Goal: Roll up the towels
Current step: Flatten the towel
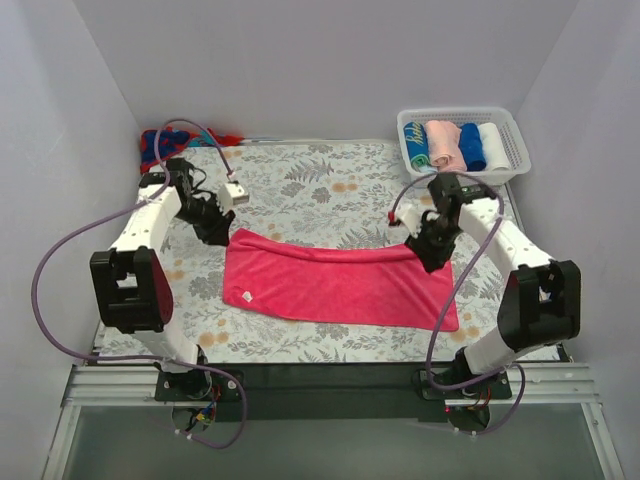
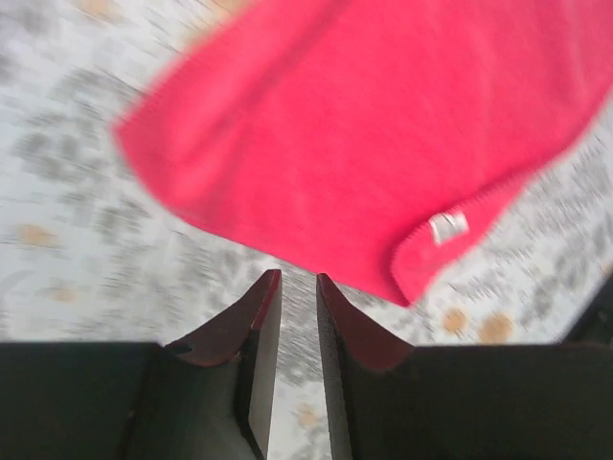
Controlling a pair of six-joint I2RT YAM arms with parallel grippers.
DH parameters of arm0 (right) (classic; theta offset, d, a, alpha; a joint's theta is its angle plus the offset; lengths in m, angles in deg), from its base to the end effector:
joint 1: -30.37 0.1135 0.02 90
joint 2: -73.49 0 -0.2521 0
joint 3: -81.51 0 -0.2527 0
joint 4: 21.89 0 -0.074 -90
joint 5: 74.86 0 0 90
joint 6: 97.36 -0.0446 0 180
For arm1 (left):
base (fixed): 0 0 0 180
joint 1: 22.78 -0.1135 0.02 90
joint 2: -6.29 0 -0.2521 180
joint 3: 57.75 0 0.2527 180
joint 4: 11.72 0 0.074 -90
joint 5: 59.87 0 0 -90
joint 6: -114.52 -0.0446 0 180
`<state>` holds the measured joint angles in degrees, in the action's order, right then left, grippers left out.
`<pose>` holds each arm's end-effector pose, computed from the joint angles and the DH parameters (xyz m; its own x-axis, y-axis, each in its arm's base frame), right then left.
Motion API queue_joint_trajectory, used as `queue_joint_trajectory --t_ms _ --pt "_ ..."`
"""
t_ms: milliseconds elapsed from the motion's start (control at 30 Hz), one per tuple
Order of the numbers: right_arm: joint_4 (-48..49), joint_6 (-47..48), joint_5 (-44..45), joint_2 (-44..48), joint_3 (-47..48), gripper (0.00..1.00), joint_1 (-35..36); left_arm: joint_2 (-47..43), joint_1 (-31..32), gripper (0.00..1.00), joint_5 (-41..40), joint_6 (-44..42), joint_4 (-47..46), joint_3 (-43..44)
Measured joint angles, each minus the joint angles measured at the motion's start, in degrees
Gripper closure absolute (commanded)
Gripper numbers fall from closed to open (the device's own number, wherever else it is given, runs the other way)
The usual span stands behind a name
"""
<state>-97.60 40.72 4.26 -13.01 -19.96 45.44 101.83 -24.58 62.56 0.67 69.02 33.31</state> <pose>0.2564 0.0778 0.2130 -0.4363 -0.8742 -0.2131 -0.8981 0.4376 0.0434 0.3062 -0.0143 0.2334 -0.9036 0.3131 -0.2923 0.4193 0.7855 -0.4551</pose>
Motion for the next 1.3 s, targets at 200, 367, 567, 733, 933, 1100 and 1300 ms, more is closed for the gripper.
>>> queue_joint_trajectory --t_ms 200,367,567,733,933,1100,1300 --pt "5.8 -7.1 -0.6 -9.8 16.0 0.64 -7.3 5.5 -0.3 0.67 2.4 10.0 -9.0 6.8" --pt "9.2 -12.4 3.1 -17.7 20.2 0.59 -10.0 12.8 -0.3 0.57 1.4 16.6 -16.5 7.1" --pt "12.4 -16.1 7.8 -24.7 21.8 0.52 -11.6 18.7 -0.3 0.52 -0.3 21.0 -20.9 7.5" --pt "13.8 -17.1 9.4 -28.0 21.8 0.53 -11.7 21.2 -0.3 0.52 -2.0 22.6 -23.1 9.0" --pt "14.3 -17.5 9.3 -30.2 21.8 0.61 -11.7 23.2 -0.3 0.56 -2.4 22.8 -24.2 9.9" --pt "14.6 -17.7 8.7 -30.9 21.6 0.76 -11.7 24.6 -0.3 0.64 0.0 22.1 -23.9 10.0" --pt "14.5 -17.7 7.5 -31.0 21.3 0.99 -11.7 24.9 -0.3 0.89 1.7 21.2 -23.3 9.9"
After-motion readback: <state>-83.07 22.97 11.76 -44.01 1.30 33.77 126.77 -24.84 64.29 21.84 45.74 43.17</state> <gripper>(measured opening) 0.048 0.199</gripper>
